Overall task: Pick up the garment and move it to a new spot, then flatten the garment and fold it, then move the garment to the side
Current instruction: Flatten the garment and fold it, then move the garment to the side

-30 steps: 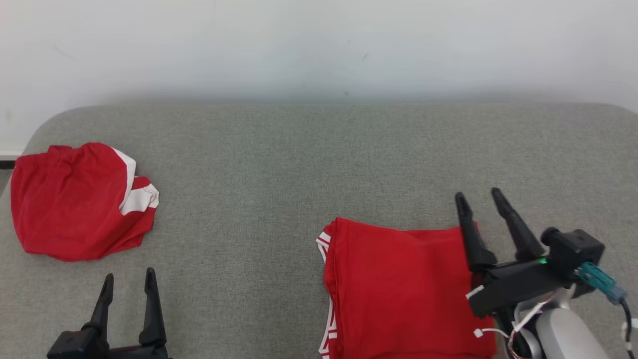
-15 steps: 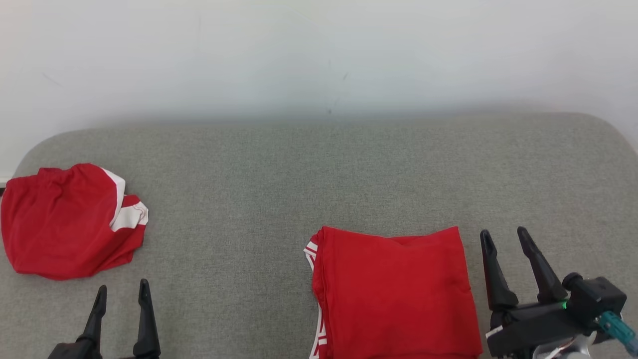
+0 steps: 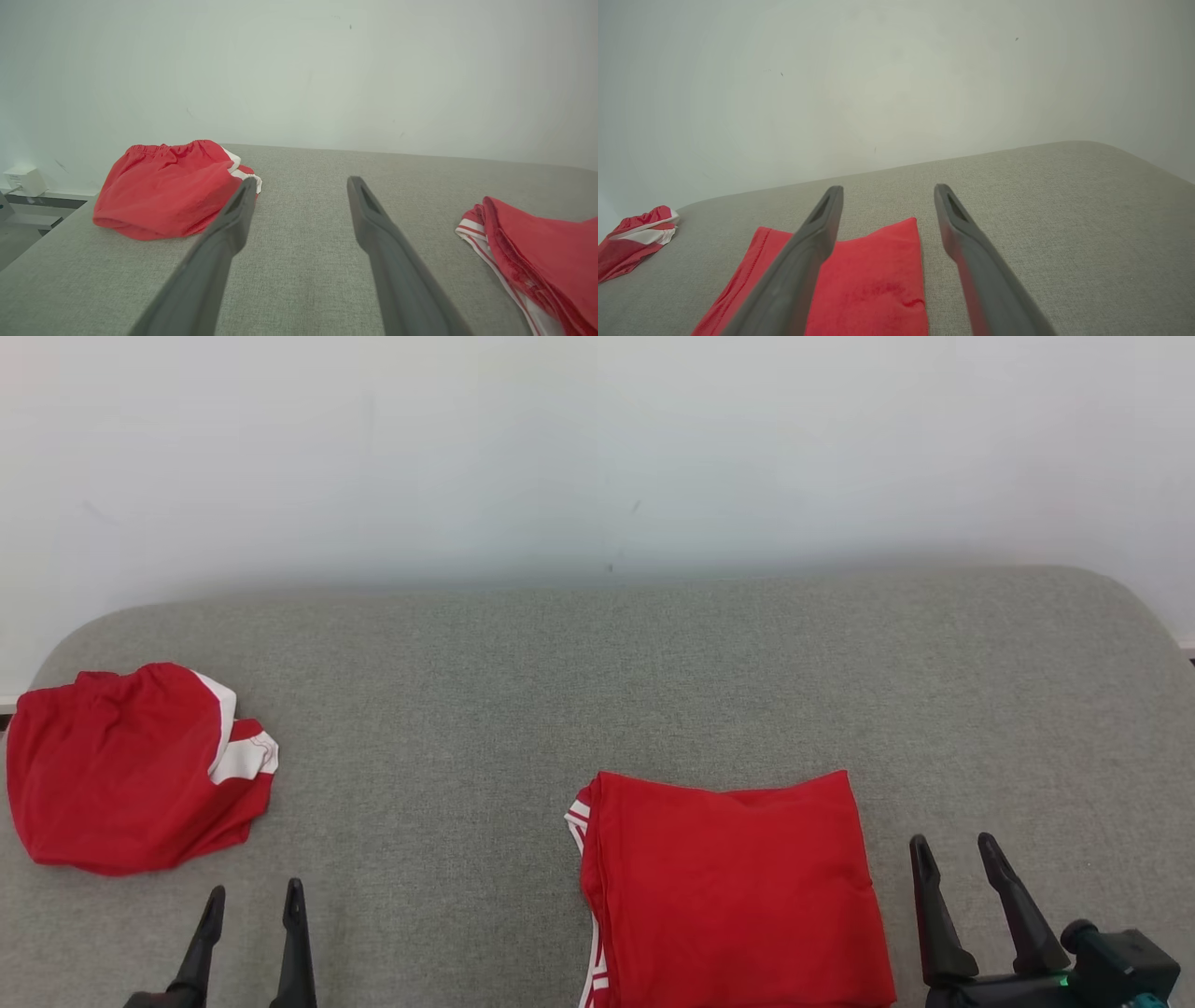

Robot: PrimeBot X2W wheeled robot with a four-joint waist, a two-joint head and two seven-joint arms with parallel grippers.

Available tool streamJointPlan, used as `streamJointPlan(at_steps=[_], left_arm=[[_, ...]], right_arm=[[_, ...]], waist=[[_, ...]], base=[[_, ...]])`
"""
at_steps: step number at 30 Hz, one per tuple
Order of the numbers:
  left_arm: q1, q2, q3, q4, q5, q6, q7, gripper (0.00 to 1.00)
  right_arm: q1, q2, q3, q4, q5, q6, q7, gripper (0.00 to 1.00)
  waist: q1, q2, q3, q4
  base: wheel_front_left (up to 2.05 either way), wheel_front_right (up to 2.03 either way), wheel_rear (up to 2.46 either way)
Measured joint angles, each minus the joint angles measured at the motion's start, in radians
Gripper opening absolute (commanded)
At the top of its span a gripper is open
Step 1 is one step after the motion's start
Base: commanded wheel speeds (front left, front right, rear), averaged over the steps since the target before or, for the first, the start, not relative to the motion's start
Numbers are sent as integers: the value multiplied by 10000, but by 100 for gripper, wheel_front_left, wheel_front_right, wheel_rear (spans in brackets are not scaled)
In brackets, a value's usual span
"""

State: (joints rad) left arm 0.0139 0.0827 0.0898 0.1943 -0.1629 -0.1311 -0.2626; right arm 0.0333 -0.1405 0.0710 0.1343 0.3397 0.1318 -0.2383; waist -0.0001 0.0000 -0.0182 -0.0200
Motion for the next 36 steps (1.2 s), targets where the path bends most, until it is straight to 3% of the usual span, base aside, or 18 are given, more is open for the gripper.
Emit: streamJointPlan(at_steps=[21,36], left_arm=[[472,1292,-1103,-539,-1313,-4,2,100],[506,1383,-1135,-639,-1379,180,44,100]], right_arm=[[318,161,-176,-86,-336,0,0,100],[343,207,-209,-90,-487,0,107,100]], waist=[[0,0,-130,161],[1,0,-134,130]], base=[[0,0,0],[0,0,0]])
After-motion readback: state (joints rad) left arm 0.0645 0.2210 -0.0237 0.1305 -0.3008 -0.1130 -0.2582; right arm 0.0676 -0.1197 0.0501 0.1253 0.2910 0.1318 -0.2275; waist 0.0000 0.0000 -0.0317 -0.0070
